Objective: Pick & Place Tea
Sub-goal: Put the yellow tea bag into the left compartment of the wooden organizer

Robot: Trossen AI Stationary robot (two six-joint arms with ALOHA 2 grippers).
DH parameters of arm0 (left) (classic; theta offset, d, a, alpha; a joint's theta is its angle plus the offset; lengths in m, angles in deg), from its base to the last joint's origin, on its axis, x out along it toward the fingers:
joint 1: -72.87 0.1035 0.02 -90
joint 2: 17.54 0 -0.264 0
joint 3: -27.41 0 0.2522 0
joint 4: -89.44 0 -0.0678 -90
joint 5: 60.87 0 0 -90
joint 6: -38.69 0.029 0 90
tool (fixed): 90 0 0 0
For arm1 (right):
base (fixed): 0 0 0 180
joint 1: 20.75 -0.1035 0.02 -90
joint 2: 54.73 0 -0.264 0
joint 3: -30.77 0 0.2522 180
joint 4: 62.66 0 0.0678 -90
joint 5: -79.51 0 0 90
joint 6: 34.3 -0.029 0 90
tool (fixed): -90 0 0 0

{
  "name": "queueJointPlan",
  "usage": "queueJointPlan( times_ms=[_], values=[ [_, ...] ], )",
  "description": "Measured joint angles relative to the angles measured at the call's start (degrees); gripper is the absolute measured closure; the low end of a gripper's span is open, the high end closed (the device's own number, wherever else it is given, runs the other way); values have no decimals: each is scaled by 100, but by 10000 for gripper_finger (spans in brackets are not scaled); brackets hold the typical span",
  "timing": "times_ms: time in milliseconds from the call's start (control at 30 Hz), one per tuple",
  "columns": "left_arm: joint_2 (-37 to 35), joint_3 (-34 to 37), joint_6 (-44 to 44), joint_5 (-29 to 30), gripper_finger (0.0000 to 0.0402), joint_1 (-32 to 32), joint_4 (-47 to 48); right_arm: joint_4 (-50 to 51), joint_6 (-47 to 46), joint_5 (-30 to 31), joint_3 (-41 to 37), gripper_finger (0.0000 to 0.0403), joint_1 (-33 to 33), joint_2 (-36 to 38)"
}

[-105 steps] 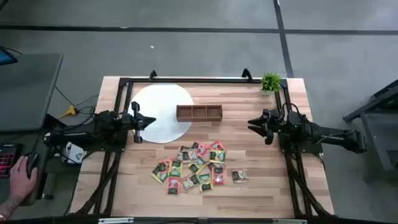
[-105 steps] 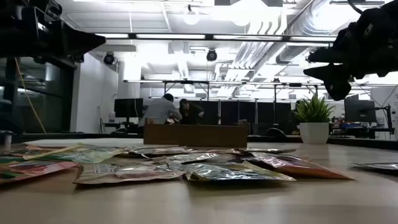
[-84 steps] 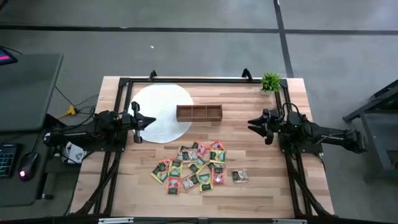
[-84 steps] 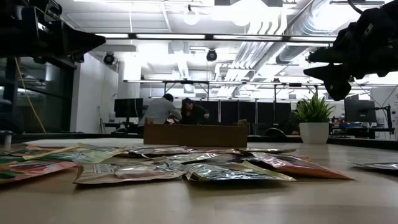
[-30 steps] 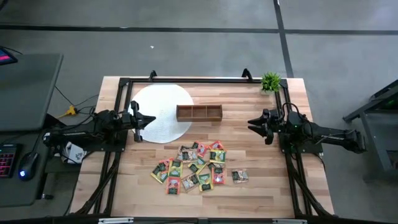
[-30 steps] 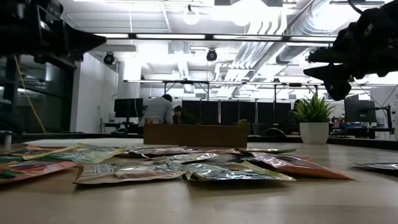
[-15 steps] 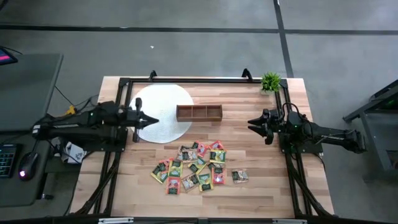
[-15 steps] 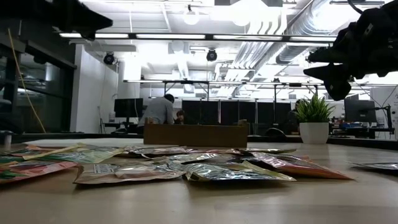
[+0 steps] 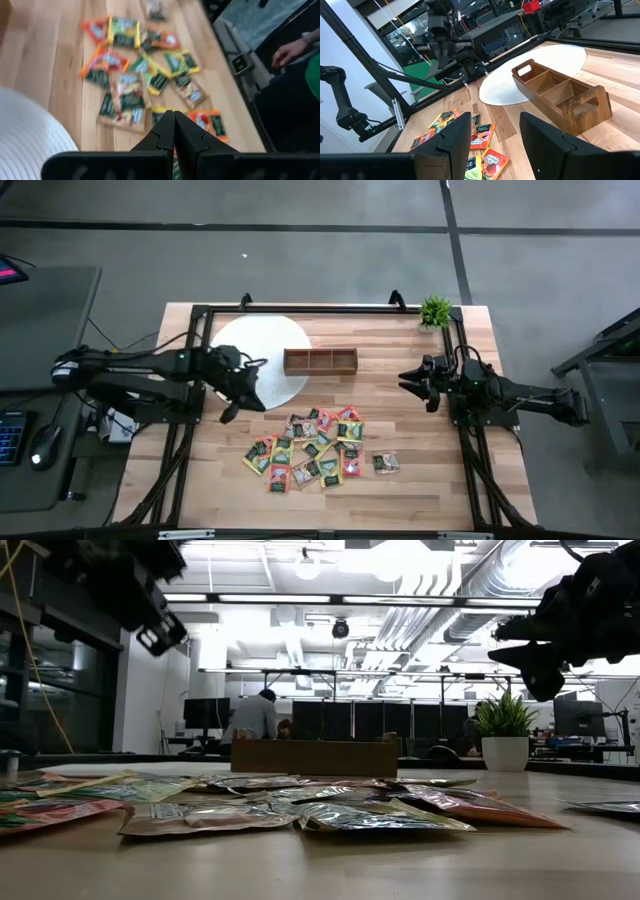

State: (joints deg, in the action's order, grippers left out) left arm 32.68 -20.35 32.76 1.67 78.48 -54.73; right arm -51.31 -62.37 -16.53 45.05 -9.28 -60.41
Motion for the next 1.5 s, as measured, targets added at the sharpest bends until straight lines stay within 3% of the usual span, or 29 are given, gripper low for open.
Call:
queueJointPlan(
  times_ms=[300,400,600,700,767,900,1067,1267,1500],
  values=[
    [1157,2,201,-185,386,0,-155,-7,1,0,1,238,-1,0],
    [1410,0,399,-602,345,2,-394,-8,1,0,-1,238,-1,1],
    [1849,-4,530,-1261,224,0,-605,-11,1,0,1,238,-1,0],
    [2069,-4,720,-1228,181,-32,-506,-13,1,0,1,238,0,2],
    [2253,-7,741,-890,167,-134,-541,-13,1,0,1,238,0,2],
    [2741,-7,546,-309,161,-418,-622,-13,1,0,-1,238,1,0],
    [3272,-4,-81,-283,160,-762,-955,-13,0,2,0,238,1,1],
    [3318,-4,-712,113,160,-994,-1547,-14,-1,2,-1,238,-1,1],
    [3318,-4,-1252,472,160,-979,-1523,-15,1,2,1,238,-1,1]
  ],
)
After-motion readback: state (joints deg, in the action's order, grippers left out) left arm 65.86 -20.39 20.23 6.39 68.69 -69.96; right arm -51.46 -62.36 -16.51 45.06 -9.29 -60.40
